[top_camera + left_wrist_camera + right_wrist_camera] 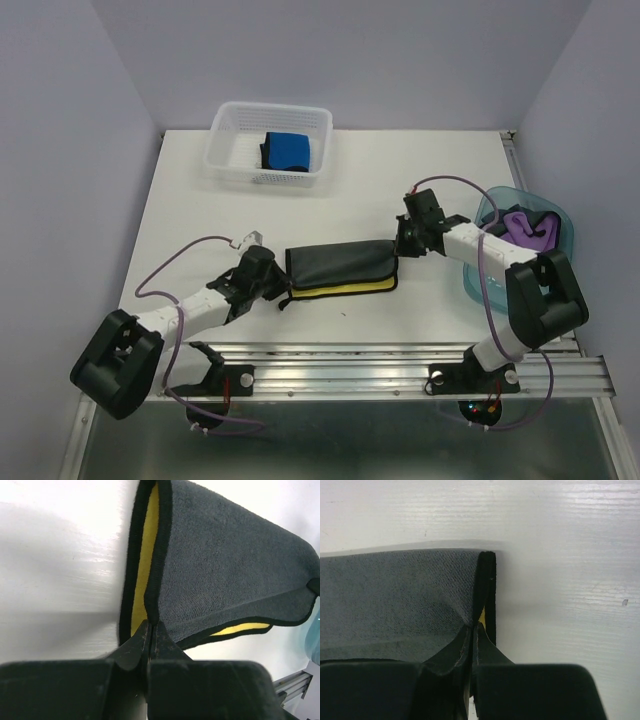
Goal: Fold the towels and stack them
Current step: Fold the towel
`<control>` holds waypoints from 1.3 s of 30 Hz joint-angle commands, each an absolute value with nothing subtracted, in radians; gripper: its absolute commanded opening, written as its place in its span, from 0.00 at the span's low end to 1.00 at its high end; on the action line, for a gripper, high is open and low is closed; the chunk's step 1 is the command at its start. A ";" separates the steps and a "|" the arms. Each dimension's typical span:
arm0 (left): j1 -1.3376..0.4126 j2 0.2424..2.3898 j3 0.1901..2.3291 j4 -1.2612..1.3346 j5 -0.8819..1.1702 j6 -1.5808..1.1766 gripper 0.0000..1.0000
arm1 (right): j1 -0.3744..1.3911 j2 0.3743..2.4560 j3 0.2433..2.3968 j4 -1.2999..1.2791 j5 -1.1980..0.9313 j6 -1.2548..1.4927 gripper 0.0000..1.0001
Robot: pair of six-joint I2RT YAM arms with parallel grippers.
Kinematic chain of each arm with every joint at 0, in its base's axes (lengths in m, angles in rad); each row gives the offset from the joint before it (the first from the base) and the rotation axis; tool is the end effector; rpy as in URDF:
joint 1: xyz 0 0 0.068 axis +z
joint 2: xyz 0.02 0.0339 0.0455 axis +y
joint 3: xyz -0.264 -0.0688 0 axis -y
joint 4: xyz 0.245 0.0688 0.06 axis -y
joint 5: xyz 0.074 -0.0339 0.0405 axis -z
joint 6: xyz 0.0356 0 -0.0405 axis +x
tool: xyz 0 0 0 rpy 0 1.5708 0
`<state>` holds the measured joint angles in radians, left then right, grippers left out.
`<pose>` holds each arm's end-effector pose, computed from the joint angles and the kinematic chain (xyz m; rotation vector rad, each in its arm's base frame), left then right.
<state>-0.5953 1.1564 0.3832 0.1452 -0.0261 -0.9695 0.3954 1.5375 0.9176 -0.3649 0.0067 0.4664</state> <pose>0.1824 -0.1224 0.1626 -0.4486 2.2862 -0.8156 0.2826 0.1177 0.1925 0.0945 2.5865 0.3183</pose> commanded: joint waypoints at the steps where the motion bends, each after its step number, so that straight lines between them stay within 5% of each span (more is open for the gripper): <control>1: -0.600 1.166 0.356 0.143 -0.043 -0.996 0.00 | 0.379 1.549 0.988 -0.403 0.005 0.436 0.01; 7: -0.600 1.161 0.359 0.104 -0.060 -0.994 0.04 | 0.377 1.548 0.982 -0.426 0.005 0.420 0.01; 13: -0.600 1.167 0.359 0.103 -0.032 -0.971 0.33 | 0.376 1.560 0.959 -0.405 -0.029 0.430 0.11; 22: -0.600 1.097 0.428 -0.029 -0.109 -0.943 0.61 | 0.376 1.546 0.931 -0.396 -0.032 0.434 0.32; 23: -0.600 1.094 0.433 -0.046 -0.129 -0.943 0.66 | 0.376 1.545 0.928 -0.394 -0.032 0.434 0.33; 24: -0.600 1.091 0.439 -0.048 -0.139 -0.934 0.82 | 0.376 1.546 0.922 -0.394 -0.032 0.433 0.33; 26: -0.600 1.104 0.462 -0.046 -0.155 -0.927 0.93 | 0.376 1.549 0.913 -0.388 -0.038 0.436 0.34; 33: -0.589 1.284 0.574 -0.008 -0.187 -0.861 0.91 | 0.377 1.574 0.864 -0.360 -0.043 0.449 0.34; 38: -0.578 1.422 0.626 -0.005 -0.176 -0.831 0.81 | 0.377 1.582 0.833 -0.353 -0.049 0.459 0.33; 39: -0.578 1.443 0.629 0.018 -0.167 -0.825 0.72 | 0.377 1.577 0.818 -0.351 -0.041 0.463 0.33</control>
<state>-0.5865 1.3876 0.6102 0.0174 -0.1577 -0.8684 0.3843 1.5784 0.8577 -0.3828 -0.0418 0.4488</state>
